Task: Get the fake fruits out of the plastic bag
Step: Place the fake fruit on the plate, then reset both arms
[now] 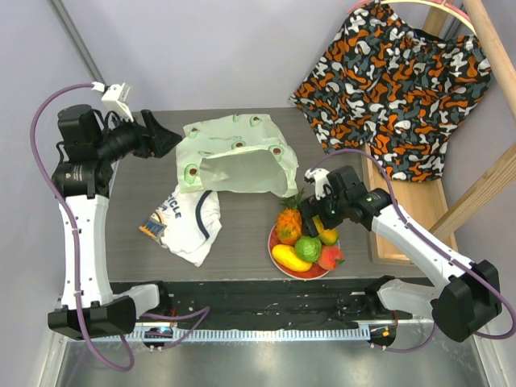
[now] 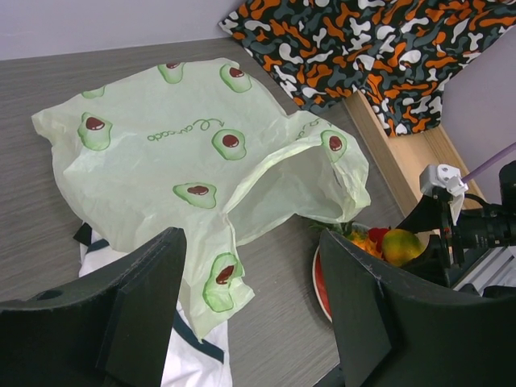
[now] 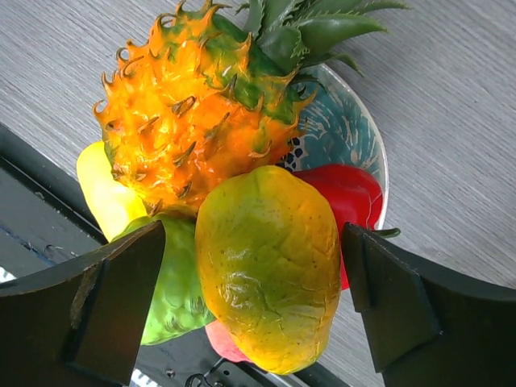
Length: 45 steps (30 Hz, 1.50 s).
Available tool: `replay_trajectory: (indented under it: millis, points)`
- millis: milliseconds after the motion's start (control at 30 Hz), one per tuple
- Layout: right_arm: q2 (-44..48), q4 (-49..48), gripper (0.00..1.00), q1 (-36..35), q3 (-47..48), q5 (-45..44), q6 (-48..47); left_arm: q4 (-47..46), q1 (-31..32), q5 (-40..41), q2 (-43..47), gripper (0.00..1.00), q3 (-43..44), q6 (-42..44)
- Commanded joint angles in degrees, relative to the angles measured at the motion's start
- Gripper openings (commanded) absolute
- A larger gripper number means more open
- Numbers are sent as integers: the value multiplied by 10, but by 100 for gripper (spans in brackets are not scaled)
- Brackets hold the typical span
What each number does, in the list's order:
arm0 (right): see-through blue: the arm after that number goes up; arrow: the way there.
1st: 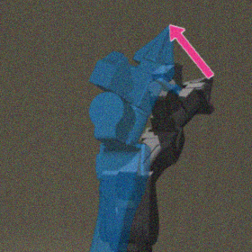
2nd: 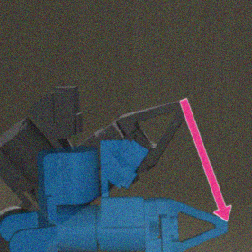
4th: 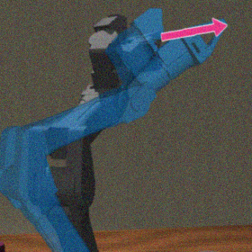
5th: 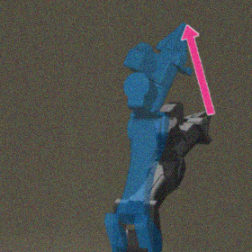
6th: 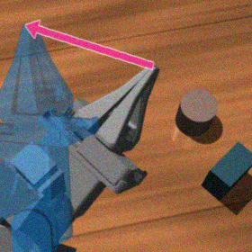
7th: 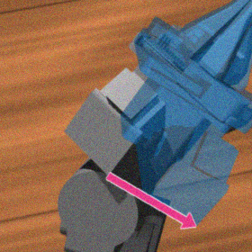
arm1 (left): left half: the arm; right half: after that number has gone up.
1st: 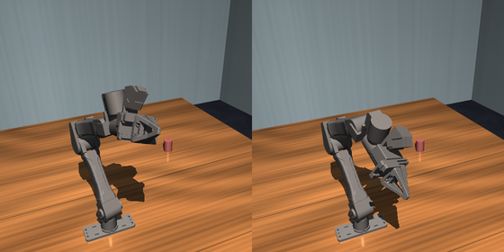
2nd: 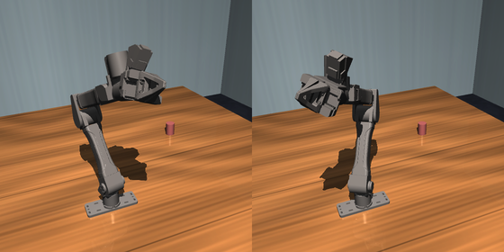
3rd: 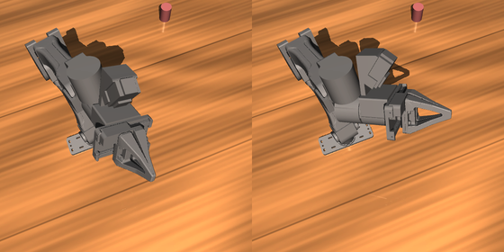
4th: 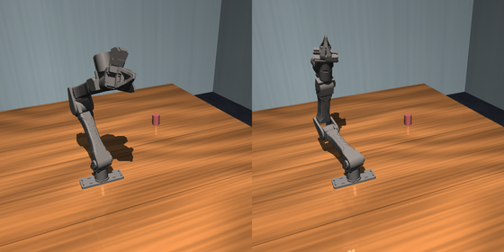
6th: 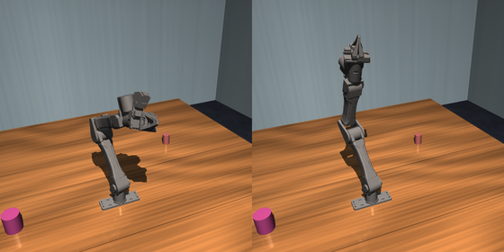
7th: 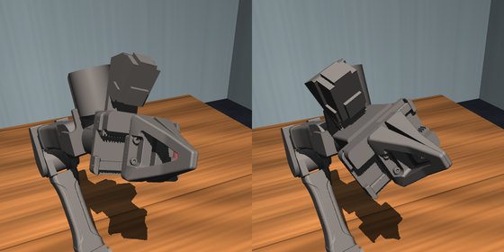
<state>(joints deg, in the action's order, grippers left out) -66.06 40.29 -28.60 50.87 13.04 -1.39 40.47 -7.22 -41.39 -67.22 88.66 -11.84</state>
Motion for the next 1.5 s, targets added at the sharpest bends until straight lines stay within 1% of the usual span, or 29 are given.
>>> replay_trajectory:
  millis: [0, 133, 233, 567, 633, 667, 700, 767, 800, 867, 900, 933, 967, 1000, 1033, 1067, 1100, 1133, 1200, 1233, 1333, 1400, 1433, 1467]
  points:
    - [8, 9, 100, 2, 26, 15, -3, -28, -3, -20, 2, 71, 2, -7]
    - [9, 15, 100, 2, 63, 29, -19, -35, -2, -29, -1, 71, 2, -15]
    - [3, 13, 100, 2, 87, 25, -29, -39, -3, -38, -5, 67, 2, -21]
    - [-6, -9, 100, 2, 135, 1, -35, -39, -3, -37, 9, 68, -18, -19]
    - [-12, -25, 100, 4, 169, -26, -37, -13, -3, -37, 20, 68, -21, -1]
    - [-15, -33, 100, 7, 182, -64, -38, 2, -3, -39, 26, 68, -18, 13]
    - [-19, -47, 100, 12, 208, -85, -38, 36, -3, -45, 32, 67, -17, 51]
    - [-33, -60, 100, 36, 233, -126, -32, 73, -3, -55, 53, 68, -10, 94]
    - [-37, -76, 100, 48, 250, -162, -29, 105, -3, -52, 60, 68, -10, 133]
    - [-51, -90, 100, 77, 262, -206, -5, 133, -3, -42, 80, 68, -15, 160]
    - [-56, -104, 100, 85, 266, -247, 4, 153, -3, -35, 86, 69, -20, 168]
    - [-57, -110, 100, 98, 266, -255, 13, 161, -3, -25, 98, 71, -34, 175]
    - [-61, -113, 100, 102, 264, -258, 13, 166, -3, 4, 104, 72, -45, 175]
    - [-60, -120, 100, 101, 254, -273, 27, 162, -4, 29, 112, 73, -57, 169]
    - [-58, -124, 100, 102, 246, -281, 27, 154, -4, 54, 122, 78, -72, 141]
    - [-52, -125, 100, 102, 238, -297, 38, 145, -8, 79, 142, 100, -102, 126]
    - [-50, -123, 100, 102, 229, -317, 48, 121, -23, 126, 152, 100, -118, 104]
    - [-49, -116, 100, 102, 226, -355, 59, 111, -31, 149, 159, 100, -145, 75]
    - [-41, -88, 100, 101, 224, -376, 69, 96, -44, 204, 166, 100, -162, 57]
    - [-37, -79, 100, 102, 225, -390, 68, 88, -46, 213, 165, 100, -181, 45]
    - [-31, -72, 100, 101, 215, -403, 49, 42, -64, 217, 152, 100, -227, 13]
    - [-36, -90, 99, 101, 209, -398, 46, 16, -89, 197, 137, 100, -248, -43]
    - [-39, -100, 100, 101, 207, -391, 42, 4, -93, 193, 134, 100, -272, -57]
    - [-43, -123, 100, 101, 204, -362, 38, -19, -96, 190, 130, 100, -284, -75]
